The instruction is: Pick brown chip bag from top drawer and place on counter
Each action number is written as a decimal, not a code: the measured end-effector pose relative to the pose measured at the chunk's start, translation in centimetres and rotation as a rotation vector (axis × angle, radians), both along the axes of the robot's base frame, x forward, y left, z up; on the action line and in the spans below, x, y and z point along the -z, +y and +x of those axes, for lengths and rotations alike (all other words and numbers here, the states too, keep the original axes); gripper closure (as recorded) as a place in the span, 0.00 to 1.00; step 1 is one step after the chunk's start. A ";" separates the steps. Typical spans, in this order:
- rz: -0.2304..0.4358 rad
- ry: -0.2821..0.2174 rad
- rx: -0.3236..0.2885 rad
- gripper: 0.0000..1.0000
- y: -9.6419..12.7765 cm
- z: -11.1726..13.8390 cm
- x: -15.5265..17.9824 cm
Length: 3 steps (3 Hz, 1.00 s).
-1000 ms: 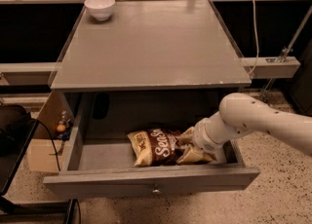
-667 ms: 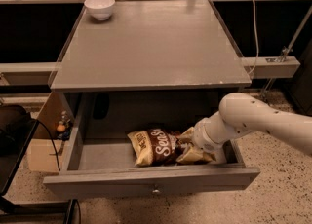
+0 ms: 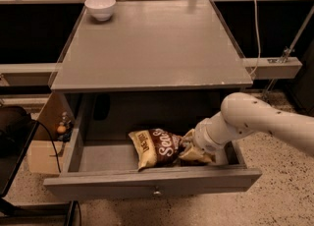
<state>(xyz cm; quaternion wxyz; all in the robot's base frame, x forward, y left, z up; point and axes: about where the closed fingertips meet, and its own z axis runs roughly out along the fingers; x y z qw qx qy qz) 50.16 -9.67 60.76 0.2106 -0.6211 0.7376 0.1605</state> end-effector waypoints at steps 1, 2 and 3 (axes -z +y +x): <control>0.000 0.000 0.000 1.00 0.0 0.0 -0.6; -0.008 -0.016 -0.007 1.00 0.2 -0.1 -2.4; -0.017 -0.033 -0.010 1.00 0.3 -0.4 -4.6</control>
Offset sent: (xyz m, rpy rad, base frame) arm -0.0012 0.0015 0.0489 -0.0192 -0.0414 0.0102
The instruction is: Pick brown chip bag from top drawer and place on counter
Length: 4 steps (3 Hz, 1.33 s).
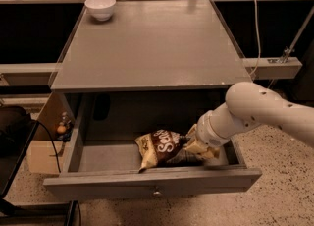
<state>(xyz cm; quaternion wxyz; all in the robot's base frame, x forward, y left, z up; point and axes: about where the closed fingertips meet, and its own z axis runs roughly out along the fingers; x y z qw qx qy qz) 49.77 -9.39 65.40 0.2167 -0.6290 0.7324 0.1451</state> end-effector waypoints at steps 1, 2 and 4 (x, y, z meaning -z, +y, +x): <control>-0.017 -0.034 -0.021 1.00 0.2 -0.8 -5.0; -0.016 -0.037 -0.022 1.00 0.3 -0.8 -5.3; -0.002 -0.091 -0.038 1.00 2.0 -1.2 -12.3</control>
Offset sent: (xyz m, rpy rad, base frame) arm -0.0111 0.0026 0.0897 -0.0309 -0.0675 0.0363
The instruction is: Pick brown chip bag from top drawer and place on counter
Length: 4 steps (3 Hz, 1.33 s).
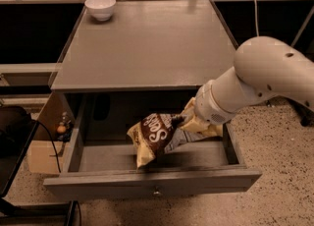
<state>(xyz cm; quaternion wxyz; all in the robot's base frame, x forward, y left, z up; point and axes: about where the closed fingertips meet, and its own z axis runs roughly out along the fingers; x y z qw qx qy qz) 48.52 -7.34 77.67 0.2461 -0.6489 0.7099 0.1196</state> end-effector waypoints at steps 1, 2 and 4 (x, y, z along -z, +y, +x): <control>-0.027 -0.012 0.007 1.00 0.5 -0.4 -4.0; -0.063 -0.015 0.040 1.00 0.6 -1.1 -7.8; -0.041 -0.144 0.071 1.00 1.5 0.5 -18.3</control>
Offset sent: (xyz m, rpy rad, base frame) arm -0.0194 0.0043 0.1245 -0.1055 -0.0141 -0.0897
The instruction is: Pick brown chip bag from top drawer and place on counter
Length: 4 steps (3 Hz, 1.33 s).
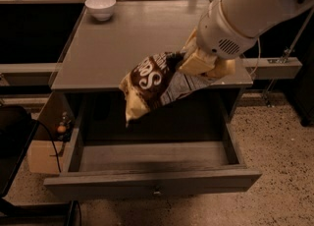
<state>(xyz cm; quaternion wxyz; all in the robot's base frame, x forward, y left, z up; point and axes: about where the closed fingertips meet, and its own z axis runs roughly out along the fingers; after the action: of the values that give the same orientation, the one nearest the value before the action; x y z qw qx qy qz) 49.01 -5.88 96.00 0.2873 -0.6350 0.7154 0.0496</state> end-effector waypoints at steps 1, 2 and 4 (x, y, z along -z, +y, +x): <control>0.084 -0.090 -0.023 1.00 0.5 3.5 -1.6; 0.193 -0.176 -0.097 1.00 1.3 8.2 -1.4; 0.217 -0.176 -0.073 1.00 1.1 8.9 -0.9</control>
Offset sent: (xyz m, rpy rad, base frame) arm 0.1354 0.0156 0.0138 0.3311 -0.2628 0.1588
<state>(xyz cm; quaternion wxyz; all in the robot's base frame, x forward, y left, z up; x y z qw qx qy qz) 57.94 -4.75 96.92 0.4140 -0.6277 0.6542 0.0812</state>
